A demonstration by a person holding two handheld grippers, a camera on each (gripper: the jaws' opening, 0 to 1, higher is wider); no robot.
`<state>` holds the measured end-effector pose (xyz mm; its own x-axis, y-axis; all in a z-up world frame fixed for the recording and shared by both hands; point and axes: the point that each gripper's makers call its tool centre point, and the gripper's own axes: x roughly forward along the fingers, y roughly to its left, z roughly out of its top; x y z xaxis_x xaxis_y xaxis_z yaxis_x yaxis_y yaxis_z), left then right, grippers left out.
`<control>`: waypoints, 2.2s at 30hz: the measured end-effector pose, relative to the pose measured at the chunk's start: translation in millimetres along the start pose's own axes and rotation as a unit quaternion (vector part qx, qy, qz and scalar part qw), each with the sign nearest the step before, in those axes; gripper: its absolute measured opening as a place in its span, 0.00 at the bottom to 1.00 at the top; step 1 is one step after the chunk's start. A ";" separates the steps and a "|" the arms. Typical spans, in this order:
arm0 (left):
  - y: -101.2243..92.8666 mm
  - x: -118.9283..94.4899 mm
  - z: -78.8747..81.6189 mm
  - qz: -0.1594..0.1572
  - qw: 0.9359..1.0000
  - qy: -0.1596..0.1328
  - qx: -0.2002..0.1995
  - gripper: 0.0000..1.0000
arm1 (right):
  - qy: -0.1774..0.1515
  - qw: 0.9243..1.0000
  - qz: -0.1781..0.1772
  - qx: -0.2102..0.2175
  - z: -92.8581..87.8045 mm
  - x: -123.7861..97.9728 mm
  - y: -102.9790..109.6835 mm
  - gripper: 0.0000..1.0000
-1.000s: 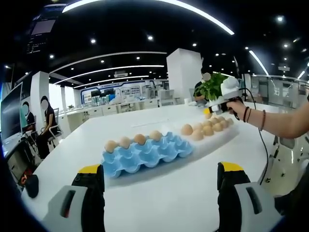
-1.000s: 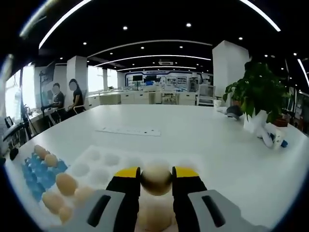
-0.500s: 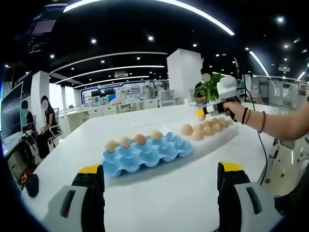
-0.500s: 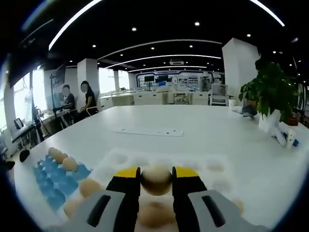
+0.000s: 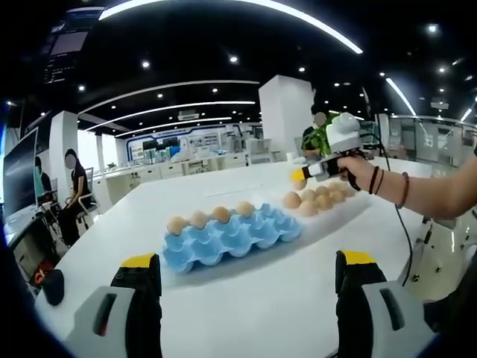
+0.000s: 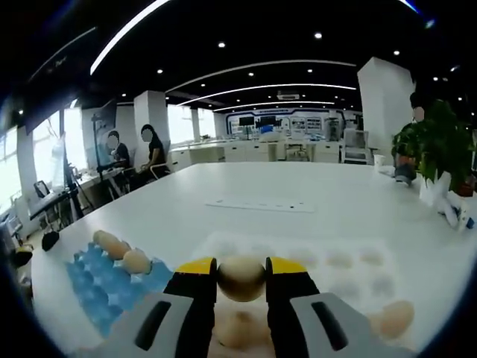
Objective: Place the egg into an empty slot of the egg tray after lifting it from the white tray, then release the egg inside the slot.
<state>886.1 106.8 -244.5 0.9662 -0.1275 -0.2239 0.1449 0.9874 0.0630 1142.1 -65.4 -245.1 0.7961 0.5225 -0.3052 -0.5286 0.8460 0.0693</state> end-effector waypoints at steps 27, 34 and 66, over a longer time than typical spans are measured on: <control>2.9 1.6 -0.9 0.001 1.000 0.005 0.001 0.99 | 0.005 0.996 0.087 -0.035 1.1 24.0 69.9 0.26; 7.9 -0.8 -3.5 0.006 1.000 0.007 -0.002 0.99 | 0.025 0.991 0.122 -0.049 -12.5 33.3 85.4 0.26; 9.6 -1.2 -2.2 0.006 1.000 0.004 -0.003 0.99 | 0.098 0.974 0.141 -0.148 -40.0 41.1 100.8 0.23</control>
<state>885.9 116.7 -245.8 0.9662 -0.1156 -0.2303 0.1326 0.9893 0.0601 1109.8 37.0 -288.6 0.5499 0.6749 -0.4920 -0.8036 0.5882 -0.0914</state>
